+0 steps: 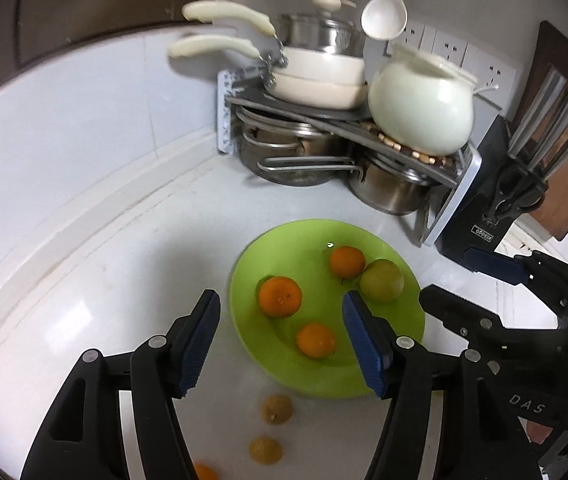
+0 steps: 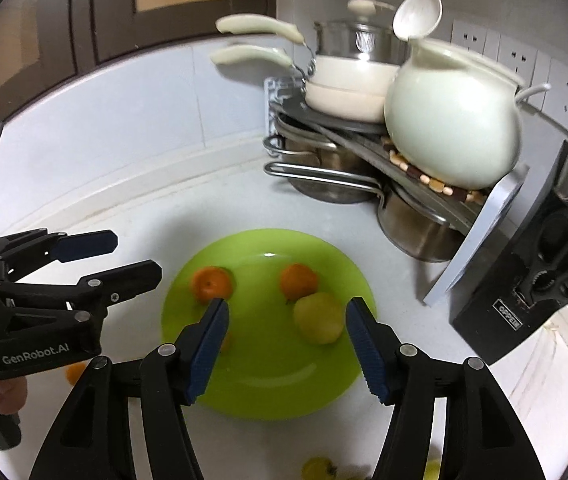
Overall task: Organize fruits
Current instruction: 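Withdraw both tools from the plate back over the counter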
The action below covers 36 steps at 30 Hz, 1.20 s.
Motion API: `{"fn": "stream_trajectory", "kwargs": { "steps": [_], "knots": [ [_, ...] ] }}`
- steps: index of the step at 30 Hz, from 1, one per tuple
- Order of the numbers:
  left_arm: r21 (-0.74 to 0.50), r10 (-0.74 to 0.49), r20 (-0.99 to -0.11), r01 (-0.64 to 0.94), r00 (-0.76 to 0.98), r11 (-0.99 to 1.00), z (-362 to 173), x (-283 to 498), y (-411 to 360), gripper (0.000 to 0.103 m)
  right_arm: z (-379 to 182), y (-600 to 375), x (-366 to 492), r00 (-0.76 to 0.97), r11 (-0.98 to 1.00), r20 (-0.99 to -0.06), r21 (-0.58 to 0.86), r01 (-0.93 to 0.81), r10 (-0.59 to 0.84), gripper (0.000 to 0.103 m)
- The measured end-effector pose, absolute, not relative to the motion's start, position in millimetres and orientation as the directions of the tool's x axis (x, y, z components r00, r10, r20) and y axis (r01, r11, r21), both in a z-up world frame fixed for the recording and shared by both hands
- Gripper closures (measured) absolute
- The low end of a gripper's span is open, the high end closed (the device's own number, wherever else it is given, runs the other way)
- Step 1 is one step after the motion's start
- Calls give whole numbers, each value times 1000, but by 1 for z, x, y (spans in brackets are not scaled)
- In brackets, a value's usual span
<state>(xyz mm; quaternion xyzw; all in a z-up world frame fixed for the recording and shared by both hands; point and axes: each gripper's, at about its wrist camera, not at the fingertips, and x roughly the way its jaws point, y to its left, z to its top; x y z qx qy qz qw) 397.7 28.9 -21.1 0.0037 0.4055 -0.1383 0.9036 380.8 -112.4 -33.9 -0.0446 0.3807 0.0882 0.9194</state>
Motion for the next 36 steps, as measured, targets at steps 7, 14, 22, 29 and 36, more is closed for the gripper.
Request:
{"fn": "stream_trajectory", "kwargs": {
  "steps": [7, 14, 22, 29, 36],
  "knots": [
    [-101, -221, -703, 213, 676, 972, -3, 358, 46, 33, -16, -98, 342, 737, 973, -658, -25, -228, 156, 33],
    [-78, -171, -690, 163, 703, 984, 8, 318, 64, 28, -5, -90, 310, 770, 965, -606, -19, -263, 198, 31],
    [-35, -112, -660, 119, 743, 992, 15, 278, 79, 23, -3, -80, 285, 777, 956, -577, 21, -294, 252, 31],
    [-21, -87, -656, 97, 750, 995, 1, 255, 94, 23, -13, -62, 269, 774, 942, -567, 11, -335, 282, 31],
    [-2, -84, -667, 111, 740, 994, -20, 242, 108, 23, -27, -44, 263, 761, 928, -575, -4, -372, 302, 31]
  ]
}}
